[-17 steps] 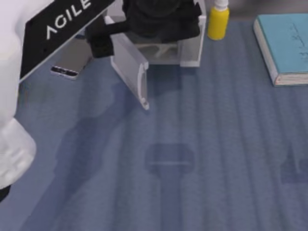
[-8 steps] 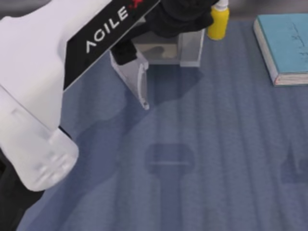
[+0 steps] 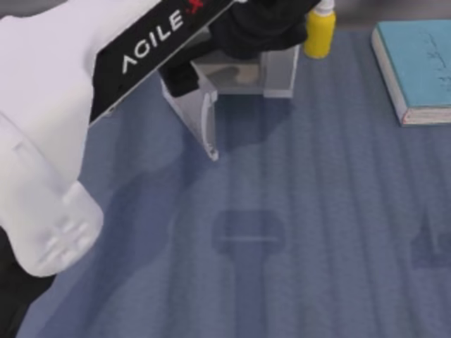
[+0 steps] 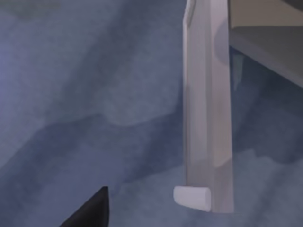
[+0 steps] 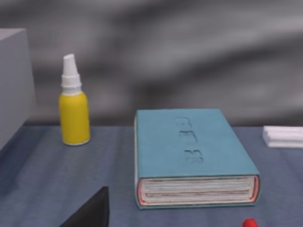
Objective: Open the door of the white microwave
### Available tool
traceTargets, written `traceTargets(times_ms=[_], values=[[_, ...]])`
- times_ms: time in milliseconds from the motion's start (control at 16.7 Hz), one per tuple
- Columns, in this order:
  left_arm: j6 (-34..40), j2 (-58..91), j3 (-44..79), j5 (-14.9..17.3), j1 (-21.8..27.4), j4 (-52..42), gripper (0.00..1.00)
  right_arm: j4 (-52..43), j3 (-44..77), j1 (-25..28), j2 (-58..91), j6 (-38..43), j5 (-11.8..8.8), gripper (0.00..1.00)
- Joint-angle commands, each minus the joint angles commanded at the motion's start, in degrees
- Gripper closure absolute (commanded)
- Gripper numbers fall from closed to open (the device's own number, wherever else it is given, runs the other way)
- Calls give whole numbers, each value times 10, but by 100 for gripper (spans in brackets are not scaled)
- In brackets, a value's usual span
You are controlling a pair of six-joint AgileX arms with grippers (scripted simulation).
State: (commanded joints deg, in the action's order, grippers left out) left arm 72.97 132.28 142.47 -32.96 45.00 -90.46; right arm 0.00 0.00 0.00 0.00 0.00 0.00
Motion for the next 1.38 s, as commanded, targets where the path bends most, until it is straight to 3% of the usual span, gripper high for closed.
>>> traceTargets(times_ms=[420, 780, 1380], values=[[-53, -38, -208, 8, -45, 196, 0, 0, 0, 0, 0, 0, 0, 0], [-61, -43, -233, 10, -53, 221, 0, 0, 0, 0, 0, 0, 0, 0], [-61, -43, -233, 10, -53, 221, 75, 0, 0, 0, 0, 0, 0, 0]])
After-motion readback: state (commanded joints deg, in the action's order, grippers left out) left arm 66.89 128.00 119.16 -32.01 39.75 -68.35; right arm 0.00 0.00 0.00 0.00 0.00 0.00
